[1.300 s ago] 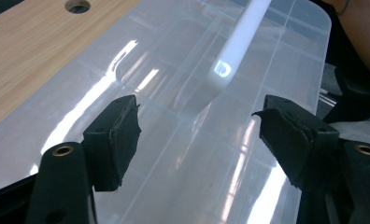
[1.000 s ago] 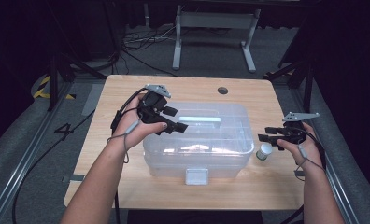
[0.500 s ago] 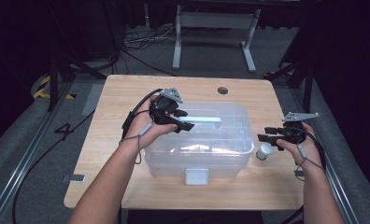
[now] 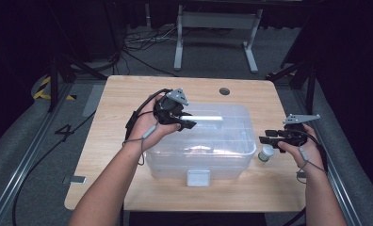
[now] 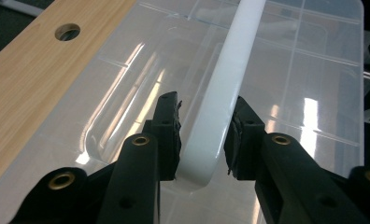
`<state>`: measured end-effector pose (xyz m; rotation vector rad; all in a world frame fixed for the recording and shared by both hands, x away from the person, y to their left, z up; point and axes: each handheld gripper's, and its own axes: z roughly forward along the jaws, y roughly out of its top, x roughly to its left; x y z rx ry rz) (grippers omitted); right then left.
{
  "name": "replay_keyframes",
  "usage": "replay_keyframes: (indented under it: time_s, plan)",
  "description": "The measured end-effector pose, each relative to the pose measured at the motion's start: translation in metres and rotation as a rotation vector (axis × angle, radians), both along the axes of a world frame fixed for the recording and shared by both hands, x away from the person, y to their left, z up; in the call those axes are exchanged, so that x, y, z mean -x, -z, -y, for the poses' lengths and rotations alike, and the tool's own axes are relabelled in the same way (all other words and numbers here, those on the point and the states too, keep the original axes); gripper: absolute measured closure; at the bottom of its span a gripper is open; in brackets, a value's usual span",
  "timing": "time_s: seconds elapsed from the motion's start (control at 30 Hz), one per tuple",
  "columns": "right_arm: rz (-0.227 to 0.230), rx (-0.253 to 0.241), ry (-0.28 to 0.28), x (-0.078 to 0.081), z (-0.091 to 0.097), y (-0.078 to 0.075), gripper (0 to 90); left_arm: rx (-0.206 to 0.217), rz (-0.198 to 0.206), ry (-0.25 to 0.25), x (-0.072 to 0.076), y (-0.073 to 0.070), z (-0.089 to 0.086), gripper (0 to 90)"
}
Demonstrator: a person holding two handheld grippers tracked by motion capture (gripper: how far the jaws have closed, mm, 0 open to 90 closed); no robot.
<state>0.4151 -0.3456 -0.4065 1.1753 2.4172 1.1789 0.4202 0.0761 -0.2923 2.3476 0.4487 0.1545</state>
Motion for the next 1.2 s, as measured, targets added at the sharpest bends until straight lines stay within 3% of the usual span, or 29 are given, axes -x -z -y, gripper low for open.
replay_keyframes:
  time_s: [0.13,0.87,1.0,1.07,1.2]
  plan:
    - [0.008,0.000,-0.002,0.001,0.002,-0.002,54.8,-0.026,0.013,-0.013,-0.002,-0.006,0.003,69.5]
    - [0.022,0.003,-0.009,0.009,0.003,-0.006,59.5,-0.005,-0.011,-0.085,-0.031,-0.025,0.004,67.7]
    - [0.049,0.032,-0.034,0.010,0.003,-0.009,66.8,-0.025,-0.024,-0.099,-0.035,-0.029,0.006,67.3]
    - [0.070,0.057,-0.053,0.011,0.003,-0.011,77.0,-0.028,-0.024,-0.109,-0.038,-0.030,0.007,67.2]
    - [0.064,0.053,-0.081,0.014,0.002,-0.014,84.6,-0.042,-0.028,-0.115,-0.045,-0.033,0.008,67.1]
